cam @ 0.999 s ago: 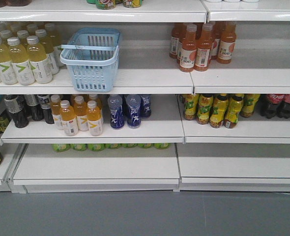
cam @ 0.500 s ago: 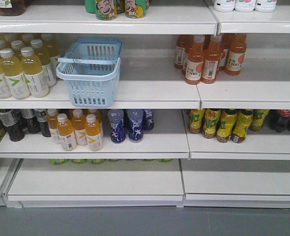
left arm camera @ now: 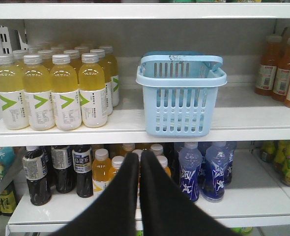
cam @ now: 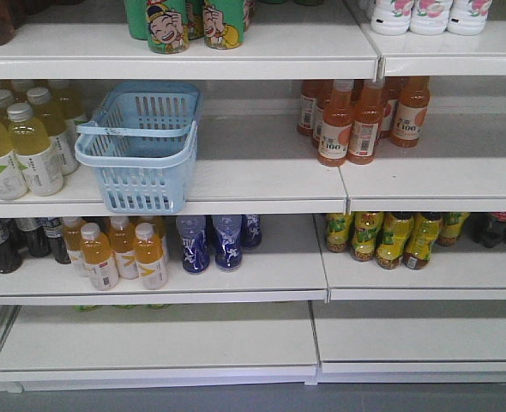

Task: Place coke in basket with both arms
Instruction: 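Move the left gripper toward the light-blue basket handle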

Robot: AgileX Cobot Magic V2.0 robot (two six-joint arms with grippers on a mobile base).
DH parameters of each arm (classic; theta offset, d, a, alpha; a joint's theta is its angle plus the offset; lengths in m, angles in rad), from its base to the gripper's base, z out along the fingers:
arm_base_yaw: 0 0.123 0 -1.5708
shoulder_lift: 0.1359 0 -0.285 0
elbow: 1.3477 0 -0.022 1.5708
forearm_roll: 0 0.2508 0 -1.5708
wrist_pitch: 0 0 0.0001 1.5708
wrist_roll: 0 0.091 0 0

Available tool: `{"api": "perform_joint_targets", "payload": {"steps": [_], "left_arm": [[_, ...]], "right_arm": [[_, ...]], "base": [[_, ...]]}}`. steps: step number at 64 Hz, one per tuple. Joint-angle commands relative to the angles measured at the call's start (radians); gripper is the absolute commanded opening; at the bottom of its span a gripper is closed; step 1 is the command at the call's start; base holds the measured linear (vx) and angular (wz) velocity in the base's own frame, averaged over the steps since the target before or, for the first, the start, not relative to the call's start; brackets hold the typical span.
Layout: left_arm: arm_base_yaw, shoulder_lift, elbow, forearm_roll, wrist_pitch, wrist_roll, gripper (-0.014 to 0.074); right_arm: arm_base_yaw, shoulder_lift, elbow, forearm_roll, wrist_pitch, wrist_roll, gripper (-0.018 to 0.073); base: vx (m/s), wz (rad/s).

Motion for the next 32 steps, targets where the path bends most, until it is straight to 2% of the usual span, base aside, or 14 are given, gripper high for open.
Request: {"api": "perform_joint_targets", "payload": {"steps": [1, 32], "left_arm": [[-0.002, -0.019, -0.001, -0.001, -0.069, -0.011, -0.0006], [-0.002, -0.019, -0.001, -0.001, -0.069, -0.011, -0.0006]], "right_arm": [[0.0, -0.018, 0.011, -0.01, -0.077, -0.004, -0.0009], [0.0, -0.018, 0.011, -0.01, -0.077, -0.004, -0.0009]], "base": [[0.13, -0.03], [0.1, -0.03]]}}
